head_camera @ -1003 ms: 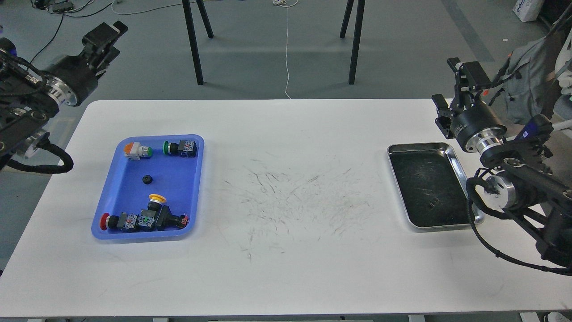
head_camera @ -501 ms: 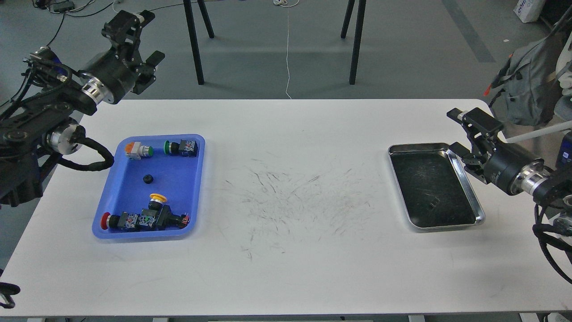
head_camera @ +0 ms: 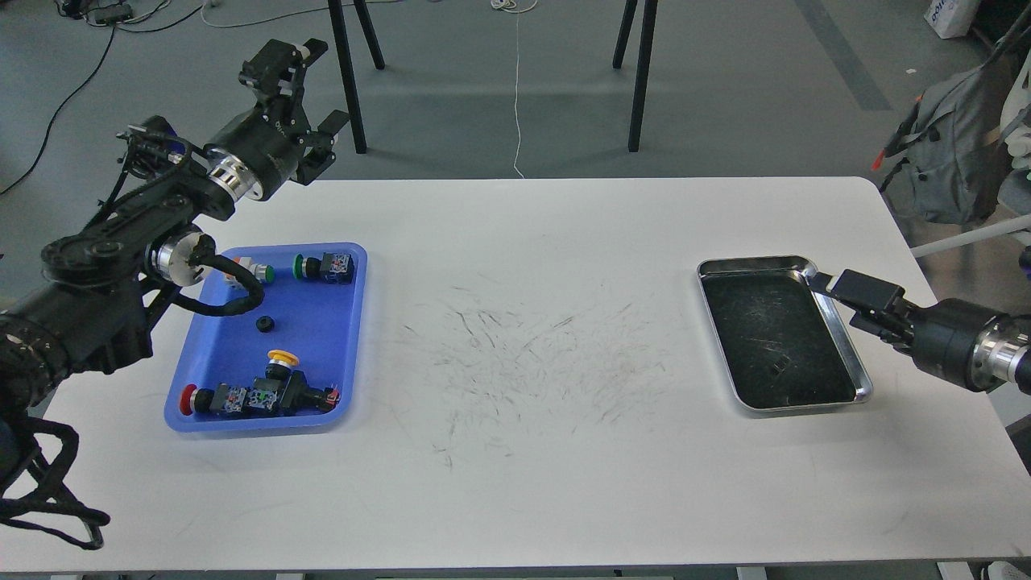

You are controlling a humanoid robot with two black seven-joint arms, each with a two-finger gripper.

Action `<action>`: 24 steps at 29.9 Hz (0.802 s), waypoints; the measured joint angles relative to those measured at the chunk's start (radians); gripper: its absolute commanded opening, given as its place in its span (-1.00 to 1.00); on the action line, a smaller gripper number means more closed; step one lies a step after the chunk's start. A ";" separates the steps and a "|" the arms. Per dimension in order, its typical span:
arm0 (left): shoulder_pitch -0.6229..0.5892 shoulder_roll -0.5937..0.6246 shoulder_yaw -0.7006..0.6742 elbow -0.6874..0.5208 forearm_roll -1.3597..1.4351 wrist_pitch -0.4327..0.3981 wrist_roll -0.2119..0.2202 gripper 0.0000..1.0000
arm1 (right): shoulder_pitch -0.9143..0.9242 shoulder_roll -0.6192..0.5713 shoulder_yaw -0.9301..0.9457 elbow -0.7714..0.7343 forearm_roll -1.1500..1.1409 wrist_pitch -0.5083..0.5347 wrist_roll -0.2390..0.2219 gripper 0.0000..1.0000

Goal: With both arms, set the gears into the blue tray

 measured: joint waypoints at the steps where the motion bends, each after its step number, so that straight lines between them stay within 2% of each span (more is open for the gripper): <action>1: 0.000 -0.002 -0.001 0.004 0.000 -0.001 0.000 1.00 | 0.001 0.001 -0.003 -0.004 -0.065 0.003 -0.007 0.97; 5: -0.001 -0.005 -0.002 0.008 0.000 0.000 0.000 1.00 | 0.010 0.022 -0.028 -0.044 -0.258 0.012 -0.034 0.96; 11: -0.001 -0.006 -0.003 0.008 -0.001 0.007 0.000 1.00 | 0.044 0.104 -0.070 -0.188 -0.449 0.038 -0.038 0.95; 17: -0.001 -0.003 -0.002 0.008 -0.001 0.008 0.000 1.00 | 0.114 0.194 -0.157 -0.237 -0.511 0.041 -0.037 0.93; 24: 0.002 0.002 -0.002 0.009 -0.002 0.008 0.000 1.00 | 0.221 0.241 -0.292 -0.239 -0.518 0.042 -0.027 0.91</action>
